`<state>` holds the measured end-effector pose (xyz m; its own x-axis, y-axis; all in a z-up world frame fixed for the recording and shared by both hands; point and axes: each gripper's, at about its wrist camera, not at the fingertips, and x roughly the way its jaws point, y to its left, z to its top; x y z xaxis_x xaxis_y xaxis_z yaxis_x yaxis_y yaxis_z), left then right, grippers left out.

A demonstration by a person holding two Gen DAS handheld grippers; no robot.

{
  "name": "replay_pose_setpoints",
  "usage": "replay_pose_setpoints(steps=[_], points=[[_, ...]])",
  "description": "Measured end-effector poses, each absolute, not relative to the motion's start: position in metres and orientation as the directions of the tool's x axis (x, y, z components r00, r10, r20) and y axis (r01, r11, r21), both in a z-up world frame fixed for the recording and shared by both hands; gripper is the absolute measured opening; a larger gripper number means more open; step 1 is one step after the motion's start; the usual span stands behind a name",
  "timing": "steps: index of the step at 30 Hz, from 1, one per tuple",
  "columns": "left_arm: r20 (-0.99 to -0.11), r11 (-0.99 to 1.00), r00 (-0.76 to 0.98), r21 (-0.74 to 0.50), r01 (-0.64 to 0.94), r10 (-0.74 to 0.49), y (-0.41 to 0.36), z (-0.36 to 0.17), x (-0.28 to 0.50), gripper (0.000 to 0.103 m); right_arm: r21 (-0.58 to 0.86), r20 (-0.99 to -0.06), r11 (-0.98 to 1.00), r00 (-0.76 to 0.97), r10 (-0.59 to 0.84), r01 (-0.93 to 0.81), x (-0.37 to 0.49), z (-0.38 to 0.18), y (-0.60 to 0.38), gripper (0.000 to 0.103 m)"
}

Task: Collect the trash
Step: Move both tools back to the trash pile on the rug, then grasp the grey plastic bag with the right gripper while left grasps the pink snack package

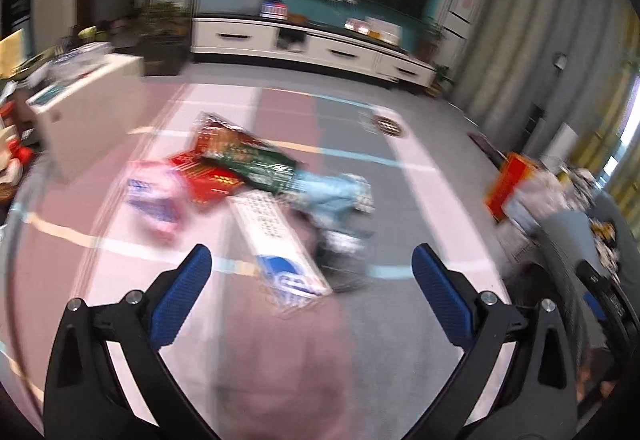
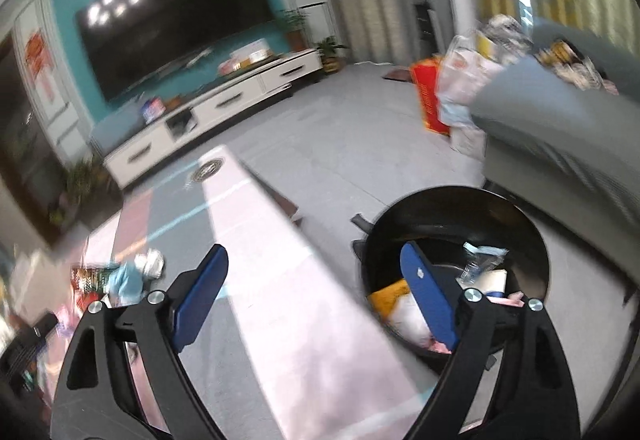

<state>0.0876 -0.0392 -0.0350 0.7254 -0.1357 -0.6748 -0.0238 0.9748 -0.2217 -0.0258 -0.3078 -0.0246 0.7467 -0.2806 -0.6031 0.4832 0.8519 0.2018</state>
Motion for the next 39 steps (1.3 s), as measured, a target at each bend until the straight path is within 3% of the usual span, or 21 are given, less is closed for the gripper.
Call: replay_pose_setpoints(steps=[4, 7, 15, 22, 28, 34, 39], points=[[-0.682, 0.948, 0.730, -0.257, -0.187, -0.041, 0.020, -0.043, 0.102, 0.100, 0.138, -0.620, 0.922, 0.758, -0.204, 0.361, -0.001, -0.023, -0.261, 0.089], [-0.655, 0.950, 0.754, -0.258, -0.176, -0.038, 0.045, -0.037, 0.107, 0.100, 0.201, -0.610, 0.960, 0.791, -0.032, 0.194, 0.020, -0.010, -0.221, 0.089], [-0.716, 0.922, 0.697, -0.294, -0.253, -0.037, 0.092, -0.058, 0.122, 0.100, 0.100, -0.653, 0.994, 0.751, 0.100, -0.045, 0.101, -0.004, -0.129, 0.089], [-0.728, 0.908, 0.684, -0.310, -0.282, -0.036, 0.110, -0.076, 0.130, 0.100, 0.050, -0.727, 0.998, 0.683, 0.065, -0.042, 0.133, -0.060, -0.105, 0.089], [-0.723, 0.882, 0.690, -0.345, -0.321, -0.032, 0.125, -0.087, 0.138, 0.100, 0.102, -0.783, 0.994, 0.615, 0.095, -0.023, 0.143, -0.090, -0.109, 0.089], [-0.689, 0.862, 0.714, -0.431, -0.266, -0.124, 0.119, -0.097, 0.158, 0.100, 0.139, -0.798, 0.990, 0.591, 0.120, -0.013, 0.146, -0.101, -0.111, 0.089], [-0.738, 0.898, 0.667, -0.356, -0.258, -0.101, 0.100, -0.115, 0.174, 0.097, 0.120, -0.818, 0.993, 0.568, 0.093, 0.009, 0.147, -0.110, -0.113, 0.088]])
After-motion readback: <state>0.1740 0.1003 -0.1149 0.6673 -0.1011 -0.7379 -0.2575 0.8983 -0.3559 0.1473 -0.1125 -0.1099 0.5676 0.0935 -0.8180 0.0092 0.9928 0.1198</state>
